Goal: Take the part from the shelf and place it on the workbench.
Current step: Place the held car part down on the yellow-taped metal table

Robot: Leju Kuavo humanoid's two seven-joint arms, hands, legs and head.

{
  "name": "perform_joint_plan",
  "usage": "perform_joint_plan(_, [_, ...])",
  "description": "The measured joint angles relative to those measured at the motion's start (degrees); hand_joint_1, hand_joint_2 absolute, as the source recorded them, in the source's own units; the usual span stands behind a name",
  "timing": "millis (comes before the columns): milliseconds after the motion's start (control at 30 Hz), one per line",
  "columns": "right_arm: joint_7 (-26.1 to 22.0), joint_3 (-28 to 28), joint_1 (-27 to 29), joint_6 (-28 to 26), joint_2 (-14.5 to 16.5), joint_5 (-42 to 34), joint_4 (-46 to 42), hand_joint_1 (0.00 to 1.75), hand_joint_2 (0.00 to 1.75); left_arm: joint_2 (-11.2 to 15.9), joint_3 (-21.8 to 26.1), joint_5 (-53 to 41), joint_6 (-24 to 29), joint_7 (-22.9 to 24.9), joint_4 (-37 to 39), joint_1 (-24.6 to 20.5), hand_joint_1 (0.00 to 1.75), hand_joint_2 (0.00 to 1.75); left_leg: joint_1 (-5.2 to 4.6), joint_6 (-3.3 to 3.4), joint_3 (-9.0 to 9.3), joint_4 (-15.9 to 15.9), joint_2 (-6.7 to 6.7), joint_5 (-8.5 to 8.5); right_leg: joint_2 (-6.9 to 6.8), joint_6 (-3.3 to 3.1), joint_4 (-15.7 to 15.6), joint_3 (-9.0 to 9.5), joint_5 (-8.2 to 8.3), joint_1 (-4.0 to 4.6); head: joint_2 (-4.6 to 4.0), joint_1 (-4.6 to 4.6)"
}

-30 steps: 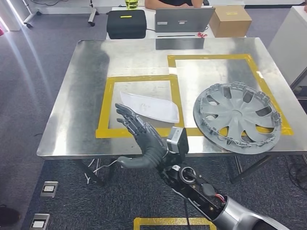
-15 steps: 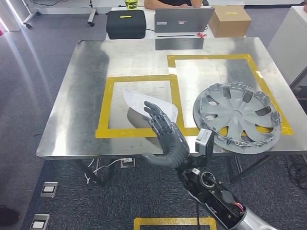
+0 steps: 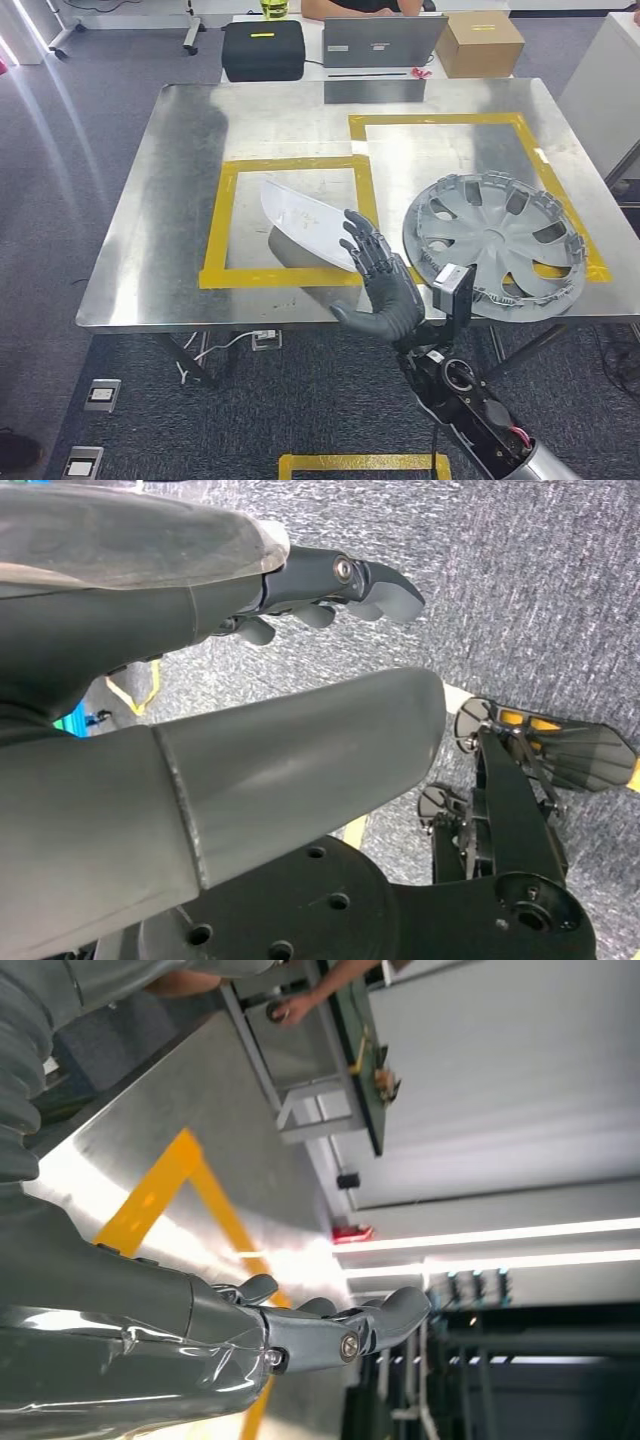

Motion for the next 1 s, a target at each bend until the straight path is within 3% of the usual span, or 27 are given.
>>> perform_joint_plan(167, [-1.89,-3.73,2.37,1.3,-1.33,-3.93,2.58,0.0,1.75,0.01,0.01,0.07,-0.22,-0.05,0.0,0.0,0.0,0.0,-0.01,0.01,0.0,0.0,0.0,-0.01,0.0,0.0,-0.02,0.01,0.0,0.0,0.0,0.01])
perform_joint_plan(300, [-3.57,-6.21,3.71,2.79,-1.7,-5.89,3.74,0.0,0.0,0.02,0.01,-0.04,-0.41,-0.34,0.0,0.0,0.0,0.0,-0.03,0.03,0.0,0.06,0.0,-0.02,0.0,0.01,-0.03,0.02,0.01,-0.04,0.0,0.0])
perform_joint_plan(533, [-5.01,-8.59,4.71,4.4,-1.72,-6.78,4.31,0.0,0.0,0.1,0.01,-0.46,-0.58,-0.72,0.0,-0.02,0.0,0.0,-0.29,0.35,-0.01,0.25,0.0,-0.23,0.0,0.21,-0.05,0.07,-0.09,-0.34,0.0,-0.13])
perform_joint_plan(667, [-5.23,-9.08,4.78,4.78,-1.72,-6.89,4.33,0.0,0.0,0.16,0.01,-0.53,-0.58,-0.72,0.0,-0.03,0.0,0.0,-0.62,0.84,0.0,0.44,0.0,-0.54,-0.01,0.67,-0.16,0.19,-0.24,-0.64,0.0,-0.23])
perform_joint_plan(767, [-5.33,-9.49,4.72,5.03,-1.72,-6.88,4.28,0.0,0.0,0.14,0.01,-0.57,-0.58,-0.72,0.0,-0.15,0.0,0.0,-0.18,1.42,0.68,-0.62,0.42,-0.39,0.06,1.18,0.78,0.09,-1.07,-0.6,0.0,-0.11])
perform_joint_plan(833, [-5.41,-9.82,4.67,5.17,-1.72,-6.87,4.25,0.0,0.0,0.1,0.01,-0.57,-0.58,-0.73,0.0,-0.2,0.0,0.0,0.18,1.85,1.3,-1.3,1.02,-0.35,-0.02,1.51,6.37,-2.51,-3.85,-0.61,0.0,0.5])
perform_joint_plan(900, [-5.45,-9.99,4.77,5.27,-1.71,-6.89,4.24,0.0,0.0,0.08,0.02,-0.57,-0.58,-0.75,0.0,-0.23,0.0,0.0,0.24,1.99,1.63,-1.34,1.65,-0.64,-0.06,1.87,14.66,-7.29,-6.79,-0.81,0.0,1.16])
perform_joint_plan(933, [-5.46,-10.04,4.86,5.4,-1.72,-6.99,4.24,0.0,0.0,0.05,0.03,-0.57,-0.57,-0.76,0.0,-0.22,0.0,0.0,0.29,1.9,1.84,-1.33,1.95,-0.83,-0.1,2.09,17.15,-9.05,-6.94,-1.01,0.0,1.38])
perform_joint_plan(967, [-5.51,-10.08,4.9,5.68,-1.72,-7.16,4.24,0.0,0.0,0.03,0.03,-0.58,-0.57,-0.77,0.0,-0.22,0.0,0.0,0.4,1.69,2.14,-1.29,2.23,-1.07,-0.2,2.34,17.37,-9.74,-5.82,-1.24,0.0,1.53])
perform_joint_plan(1000, [-5.59,-10.12,4.91,6.04,-1.72,-7.38,4.23,0.0,0.0,-0.01,0.03,-0.58,-0.57,-0.78,-0.01,-0.22,0.0,0.0,0.59,1.4,2.55,-1.21,2.49,-1.36,-0.42,2.59,15.18,-9.22,-3.57,-1.5,0.0,1.66])
